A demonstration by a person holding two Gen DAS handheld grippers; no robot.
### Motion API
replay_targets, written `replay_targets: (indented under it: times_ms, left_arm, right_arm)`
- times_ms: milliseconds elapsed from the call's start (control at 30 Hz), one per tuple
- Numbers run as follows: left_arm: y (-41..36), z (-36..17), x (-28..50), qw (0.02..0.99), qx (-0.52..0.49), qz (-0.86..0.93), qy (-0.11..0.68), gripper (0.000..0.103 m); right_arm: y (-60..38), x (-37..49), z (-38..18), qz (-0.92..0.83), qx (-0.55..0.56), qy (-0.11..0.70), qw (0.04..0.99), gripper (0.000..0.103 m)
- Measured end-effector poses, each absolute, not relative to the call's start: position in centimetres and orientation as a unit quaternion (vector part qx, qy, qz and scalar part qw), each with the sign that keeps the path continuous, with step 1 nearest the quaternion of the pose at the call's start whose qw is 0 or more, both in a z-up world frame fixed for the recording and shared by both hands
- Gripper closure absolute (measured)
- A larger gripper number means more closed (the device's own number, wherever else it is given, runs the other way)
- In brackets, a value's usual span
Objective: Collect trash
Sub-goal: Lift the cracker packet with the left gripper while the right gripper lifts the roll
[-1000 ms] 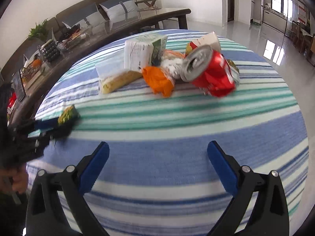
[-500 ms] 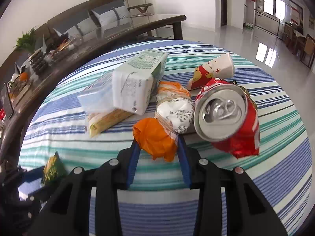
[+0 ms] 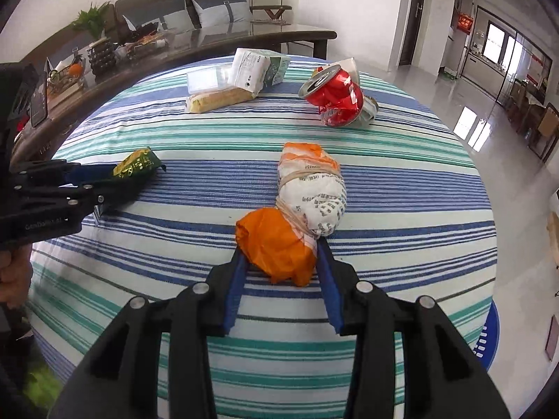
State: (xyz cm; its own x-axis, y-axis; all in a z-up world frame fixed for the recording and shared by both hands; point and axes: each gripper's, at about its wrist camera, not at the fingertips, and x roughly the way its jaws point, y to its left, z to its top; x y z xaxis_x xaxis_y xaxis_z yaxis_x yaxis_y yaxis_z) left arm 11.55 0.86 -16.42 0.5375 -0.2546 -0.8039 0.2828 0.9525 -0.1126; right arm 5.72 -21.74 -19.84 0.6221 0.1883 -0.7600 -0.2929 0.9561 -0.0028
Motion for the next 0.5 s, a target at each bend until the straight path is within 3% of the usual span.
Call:
replay_targets:
  times_ms: [100, 167, 233, 500]
  left_arm:
    - [0.7, -16.5, 11.3, 0.877, 0.024, -0.151, 0.455, 0.054]
    - [0.8, -16.6, 11.1, 0.876, 0.025, -0.153, 0.457, 0.043]
    - [1.0, -16.8, 11.0, 0.874, 0.028, -0.147, 0.462, 0.019]
    - [1.0, -17.3, 10.4, 0.871, 0.065, -0.153, 0.463, 0.013]
  right_arm:
    - [-22.1, 5.6, -20.1, 0.147, -0.031, 0.421, 0.895, 0.038]
    - [-22.0, 5.3, -20.1, 0.151, -0.032, 0.421, 0.894, 0.032]
    - [-22.1, 4.9, -20.1, 0.153, -0.033, 0.422, 0.893, 0.03]
    - [-23.6, 4.9, -19.9, 0.167, 0.028, 0.43, 0.887, 0.026]
